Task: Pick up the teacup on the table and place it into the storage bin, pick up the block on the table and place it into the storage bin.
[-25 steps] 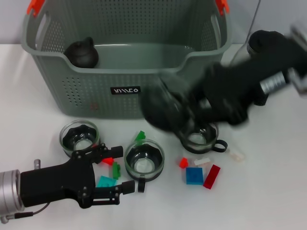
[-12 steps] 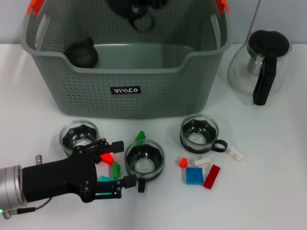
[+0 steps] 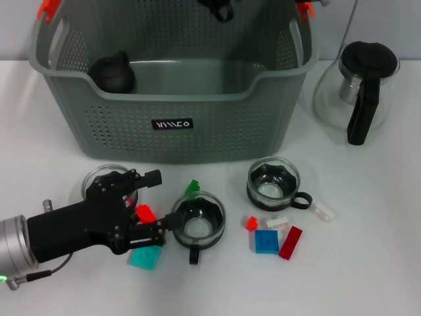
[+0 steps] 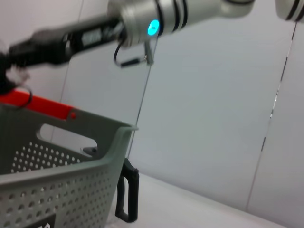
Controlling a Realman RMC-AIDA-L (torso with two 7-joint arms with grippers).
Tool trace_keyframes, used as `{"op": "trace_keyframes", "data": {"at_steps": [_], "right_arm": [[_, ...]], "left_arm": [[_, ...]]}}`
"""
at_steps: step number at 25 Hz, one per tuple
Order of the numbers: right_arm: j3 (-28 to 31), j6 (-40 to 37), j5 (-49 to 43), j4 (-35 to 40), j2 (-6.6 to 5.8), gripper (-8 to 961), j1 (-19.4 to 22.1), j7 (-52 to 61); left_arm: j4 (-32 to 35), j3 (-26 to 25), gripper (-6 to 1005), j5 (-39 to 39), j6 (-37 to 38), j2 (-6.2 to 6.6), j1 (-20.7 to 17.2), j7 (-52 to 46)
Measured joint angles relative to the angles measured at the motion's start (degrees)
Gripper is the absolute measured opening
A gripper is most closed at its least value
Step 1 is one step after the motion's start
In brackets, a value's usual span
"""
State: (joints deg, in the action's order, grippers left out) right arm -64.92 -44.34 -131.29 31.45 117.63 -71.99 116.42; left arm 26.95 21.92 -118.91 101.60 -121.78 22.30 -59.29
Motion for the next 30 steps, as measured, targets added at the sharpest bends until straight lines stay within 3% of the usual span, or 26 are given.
{"op": "trace_keyframes", "data": {"at_steps": [6, 21, 30], "right_arm": [[-2.1, 6.6, -3.0, -3.9, 1.24, 57, -1.1, 0.0], [-2.4, 8.4, -3.3, -8.5, 1.37, 58, -0.3, -0.1], [-2.4, 7.1, -3.4, -7.4, 1.29, 60, 1.3, 3.1]], "left_arm": [[-0.6, -0.6, 892, 0.8, -0.1, 0.03, 0.1, 0.8], [-0.6, -0.1, 890, 2.0, -1.5, -0.56, 0.5, 0.9], [-0.6, 0.0, 889, 1.9, -1.4, -0.57, 0.9, 0.9]]}}
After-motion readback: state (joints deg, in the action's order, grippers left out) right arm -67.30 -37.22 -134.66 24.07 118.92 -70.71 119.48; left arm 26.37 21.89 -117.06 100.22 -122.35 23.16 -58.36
